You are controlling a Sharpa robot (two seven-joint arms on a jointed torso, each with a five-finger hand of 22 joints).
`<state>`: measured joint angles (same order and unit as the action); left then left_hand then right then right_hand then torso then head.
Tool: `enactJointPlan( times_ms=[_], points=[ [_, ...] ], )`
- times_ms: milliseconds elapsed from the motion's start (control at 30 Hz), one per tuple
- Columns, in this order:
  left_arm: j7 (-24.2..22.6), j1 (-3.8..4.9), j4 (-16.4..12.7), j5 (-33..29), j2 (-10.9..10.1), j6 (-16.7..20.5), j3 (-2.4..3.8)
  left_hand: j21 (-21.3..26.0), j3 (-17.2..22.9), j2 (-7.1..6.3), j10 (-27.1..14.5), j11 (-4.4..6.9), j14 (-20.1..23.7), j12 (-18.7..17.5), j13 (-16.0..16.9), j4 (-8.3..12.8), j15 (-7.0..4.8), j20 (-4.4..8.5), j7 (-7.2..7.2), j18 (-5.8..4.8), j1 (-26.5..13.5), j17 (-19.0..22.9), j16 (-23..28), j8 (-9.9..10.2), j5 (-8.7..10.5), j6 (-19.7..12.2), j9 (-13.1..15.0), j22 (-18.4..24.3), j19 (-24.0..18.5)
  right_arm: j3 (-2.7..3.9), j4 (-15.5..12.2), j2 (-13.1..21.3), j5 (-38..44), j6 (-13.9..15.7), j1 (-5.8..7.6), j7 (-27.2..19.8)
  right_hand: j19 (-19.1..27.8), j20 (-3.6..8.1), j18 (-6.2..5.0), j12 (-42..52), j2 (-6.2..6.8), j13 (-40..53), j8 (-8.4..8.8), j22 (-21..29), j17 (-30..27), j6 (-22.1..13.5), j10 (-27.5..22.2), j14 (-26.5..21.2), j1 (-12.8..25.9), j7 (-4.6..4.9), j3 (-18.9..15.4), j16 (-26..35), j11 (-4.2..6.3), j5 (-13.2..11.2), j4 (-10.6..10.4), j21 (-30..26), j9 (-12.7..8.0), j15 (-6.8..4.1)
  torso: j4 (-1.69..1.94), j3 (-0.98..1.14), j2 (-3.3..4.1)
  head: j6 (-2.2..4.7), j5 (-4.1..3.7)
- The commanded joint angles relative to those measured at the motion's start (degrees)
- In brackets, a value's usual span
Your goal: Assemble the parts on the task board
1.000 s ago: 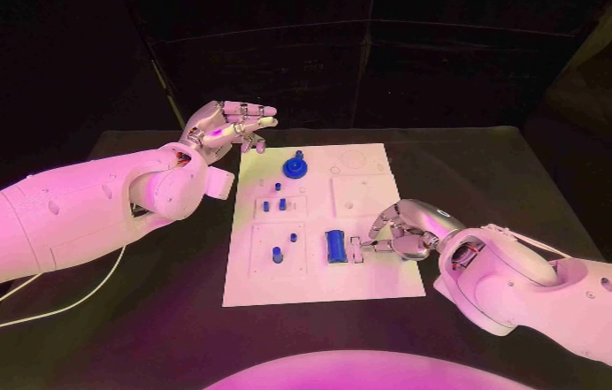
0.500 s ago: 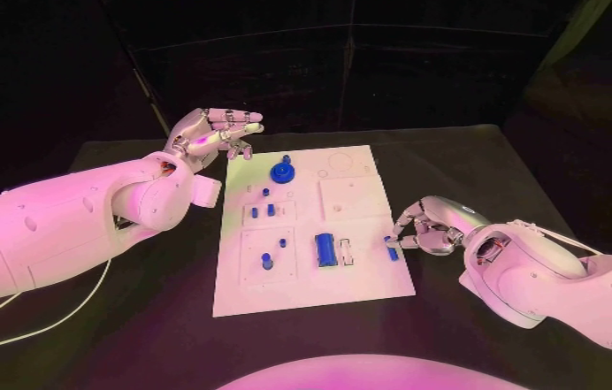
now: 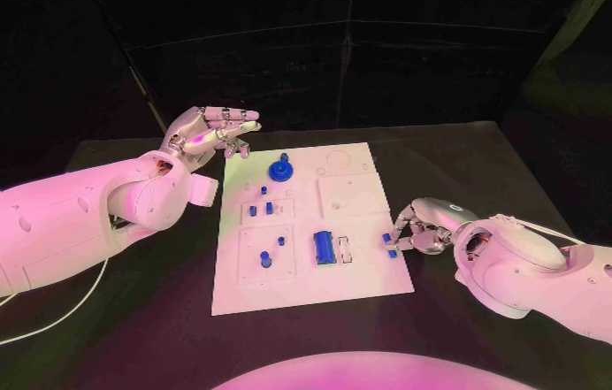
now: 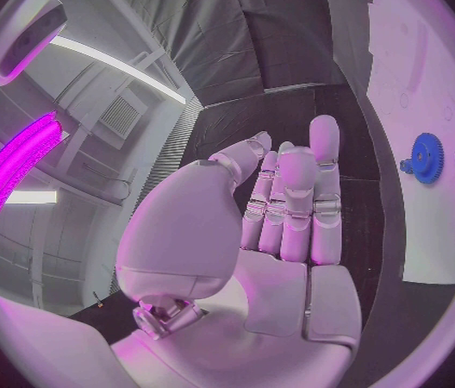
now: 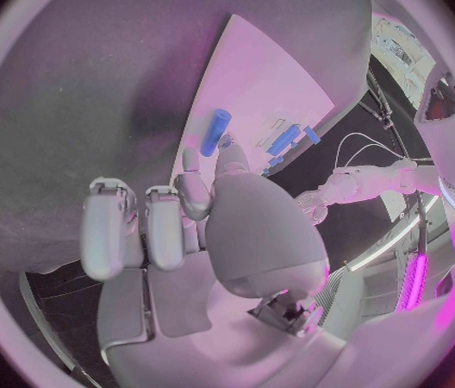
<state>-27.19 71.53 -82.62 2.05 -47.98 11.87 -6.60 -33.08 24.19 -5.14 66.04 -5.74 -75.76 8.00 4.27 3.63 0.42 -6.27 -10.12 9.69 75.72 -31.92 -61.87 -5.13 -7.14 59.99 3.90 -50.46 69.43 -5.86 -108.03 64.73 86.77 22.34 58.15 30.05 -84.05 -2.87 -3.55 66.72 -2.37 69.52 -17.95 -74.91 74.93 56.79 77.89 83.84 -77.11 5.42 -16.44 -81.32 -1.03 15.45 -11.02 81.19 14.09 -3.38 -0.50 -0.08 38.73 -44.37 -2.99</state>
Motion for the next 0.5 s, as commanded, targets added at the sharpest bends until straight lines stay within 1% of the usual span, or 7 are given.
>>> enactJointPlan(
  times_ms=[33, 133, 267, 433, 500],
  points=[
    [-0.6, 0.07, -0.1, -0.1, 0.0, -0.6, 0.04, 0.3, -0.5, 0.37, -0.3, -0.11, -0.2, 0.2, 0.0, 0.0, 0.29, -0.17, -0.06, 0.76, 0.1, 0.1, -0.2, -0.2, 0.23, -0.2, 0.0, 0.1, 0.2, 0.00, 0.2, -0.5, 1.8, -2.1, 0.02, 1.3, 0.0, -0.31, 0.26, -0.2, -0.15, 0.1, 0.26, 0.0, 2.3, 0.6, -0.3, 3.8, 0.4, 0.02, -0.2, 0.2, 0.16, -0.2, 0.0, -0.2, 0.0, 0.24, 0.07, 0.00, 0.00, -0.12, 0.05],
    [-0.5, 0.07, -0.1, -0.1, 0.0, -0.6, 0.04, 0.3, -0.5, 0.37, -0.3, -0.11, -0.2, 0.2, 0.0, 0.0, 0.29, -0.17, -0.06, 0.76, 0.1, 0.1, -0.2, -0.2, 0.23, -0.2, 0.0, 0.1, 0.2, 0.00, 0.4, -0.9, 1.8, -2.2, 0.01, 1.3, 0.0, -0.23, 0.26, -0.1, -0.43, 0.2, 0.26, 0.0, 2.3, 1.1, -0.2, 3.8, -0.1, -0.12, -0.1, 0.2, 0.28, 0.0, 0.1, -0.2, 0.1, 0.14, 0.14, -0.02, 0.05, -0.19, 0.10],
    [-0.5, 0.06, -0.1, -0.1, 0.0, -0.6, 0.04, 0.3, -0.5, 0.37, -0.3, -0.11, -0.2, 0.2, 0.0, 0.0, 0.29, -0.17, -0.06, 0.76, 0.1, 0.1, -0.2, -0.2, 0.23, -0.2, 0.0, 0.1, 0.2, 0.00, 0.5, -1.4, 2.1, -2.7, 0.00, 1.3, -0.1, -0.09, 0.27, 0.1, -0.95, 0.4, 0.29, 0.0, 2.3, 1.7, -0.1, 3.8, -1.5, -0.32, 0.3, 0.2, 0.48, 0.4, 0.7, -0.2, 0.2, -0.02, 0.08, -0.02, -0.03, -0.35, 0.21],
    [-0.5, 0.06, 0.0, -0.1, 0.0, -0.6, 0.04, 0.3, -0.5, 0.37, -0.3, -0.11, -0.2, 0.2, 0.0, 0.0, 0.29, -0.17, -0.06, 0.76, 0.1, 0.1, -0.2, -0.2, 0.23, -0.2, 0.0, 0.1, 0.2, 0.00, 0.6, -1.7, 3.2, -4.6, -0.02, 1.8, -0.1, 0.11, 0.27, 0.0, -1.21, 0.4, 0.32, -0.1, 2.3, 2.4, 0.0, 3.8, -3.5, -0.60, 0.8, 0.2, 0.75, 0.4, 1.8, -0.2, 0.3, -0.24, 0.07, -0.04, -0.04, -0.43, 0.27],
    [-0.5, 0.06, 0.0, -0.1, 0.0, -0.6, 0.04, 0.3, -0.5, 0.37, -0.3, -0.11, -0.2, 0.2, 0.0, 0.0, 0.29, -0.17, -0.06, 0.76, 0.1, 0.1, -0.2, -0.2, 0.23, -0.2, 0.0, 0.1, 0.2, -0.01, 0.7, -1.8, 4.8, -5.6, -0.03, 2.0, -0.1, 0.24, 0.28, 0.1, -1.33, 0.5, 0.33, -0.1, 2.3, 2.7, 0.0, 3.8, -4.6, -0.73, 1.2, 0.2, 0.88, -0.4, 2.5, -0.2, 0.4, -0.36, 0.11, -0.04, -0.05, -0.49, 0.29]
  ],
)
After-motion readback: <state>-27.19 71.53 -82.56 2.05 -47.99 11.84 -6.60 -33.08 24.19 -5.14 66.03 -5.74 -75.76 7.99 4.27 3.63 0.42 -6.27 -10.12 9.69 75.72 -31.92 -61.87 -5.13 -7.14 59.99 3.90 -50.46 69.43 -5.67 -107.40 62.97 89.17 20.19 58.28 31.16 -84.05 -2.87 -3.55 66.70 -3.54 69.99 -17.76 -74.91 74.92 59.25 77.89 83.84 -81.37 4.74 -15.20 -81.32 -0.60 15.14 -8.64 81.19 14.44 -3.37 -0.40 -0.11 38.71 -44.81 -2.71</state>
